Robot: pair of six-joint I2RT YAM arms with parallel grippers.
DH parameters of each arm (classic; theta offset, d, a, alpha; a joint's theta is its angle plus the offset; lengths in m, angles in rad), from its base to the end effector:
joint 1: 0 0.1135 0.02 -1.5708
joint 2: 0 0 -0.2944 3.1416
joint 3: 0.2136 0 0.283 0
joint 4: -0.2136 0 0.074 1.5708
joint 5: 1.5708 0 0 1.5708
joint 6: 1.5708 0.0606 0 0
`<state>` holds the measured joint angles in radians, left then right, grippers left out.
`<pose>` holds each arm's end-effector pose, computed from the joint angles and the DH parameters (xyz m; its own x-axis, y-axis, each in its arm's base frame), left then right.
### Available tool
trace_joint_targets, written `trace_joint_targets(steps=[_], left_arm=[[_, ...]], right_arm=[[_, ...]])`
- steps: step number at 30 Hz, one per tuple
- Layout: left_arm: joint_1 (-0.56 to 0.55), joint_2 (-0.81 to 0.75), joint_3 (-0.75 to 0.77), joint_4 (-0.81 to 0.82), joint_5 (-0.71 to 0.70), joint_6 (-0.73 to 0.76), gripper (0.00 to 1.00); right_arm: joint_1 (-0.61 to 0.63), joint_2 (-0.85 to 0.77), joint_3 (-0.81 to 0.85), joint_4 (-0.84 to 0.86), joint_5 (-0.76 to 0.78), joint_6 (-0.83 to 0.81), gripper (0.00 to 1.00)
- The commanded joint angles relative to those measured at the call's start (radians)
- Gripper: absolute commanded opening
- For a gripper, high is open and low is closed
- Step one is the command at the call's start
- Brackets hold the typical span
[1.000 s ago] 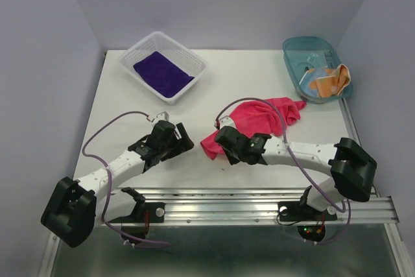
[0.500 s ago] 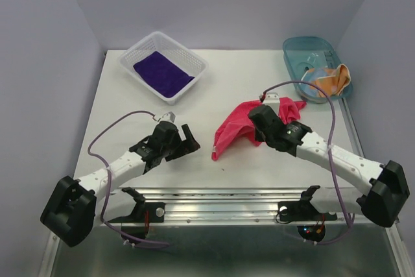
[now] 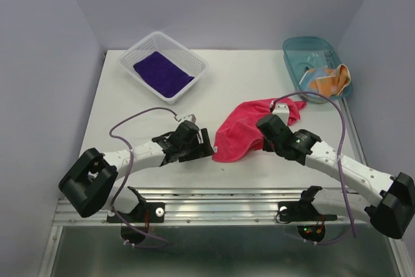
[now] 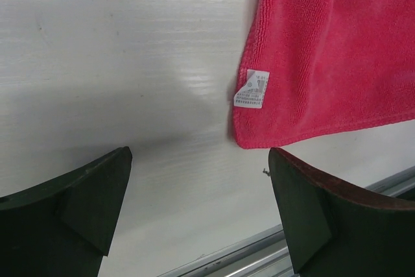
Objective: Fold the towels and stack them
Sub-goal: Flatten out the crumpled towel
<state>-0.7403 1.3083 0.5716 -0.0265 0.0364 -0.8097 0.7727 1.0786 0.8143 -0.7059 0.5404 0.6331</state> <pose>0.2097 -0.1945 0.1634 -0.8541 -0.1998 -0.4802 0.1088 0.8342 -0.5406 0.1898 0.1415 0.2547 -0.7072 0.0191 -0.7067 0.0348 0.9994 -0.0078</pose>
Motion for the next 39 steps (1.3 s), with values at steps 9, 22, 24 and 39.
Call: trace_joint_targets(steps=[9,22,24,39], left_arm=[[-0.148,0.258,0.273,-0.197,-0.243,-0.045,0.84],[-0.226,0.411,0.338,-0.283,-0.296,-0.082,0.66],[-0.237,0.425,0.352,-0.306,-0.308,-0.085,0.65],[-0.312,0.543,0.387,-0.409,-0.351,-0.157,0.4]], right_arm=[[-0.004,-0.009,-0.046,0.086,-0.062,-0.003,0.01],[-0.004,-0.039,-0.053,0.092,-0.069,-0.012,0.02],[-0.004,-0.04,-0.053,0.094,-0.074,-0.013,0.02],[-0.004,-0.052,-0.055,0.102,-0.071,-0.021,0.02]])
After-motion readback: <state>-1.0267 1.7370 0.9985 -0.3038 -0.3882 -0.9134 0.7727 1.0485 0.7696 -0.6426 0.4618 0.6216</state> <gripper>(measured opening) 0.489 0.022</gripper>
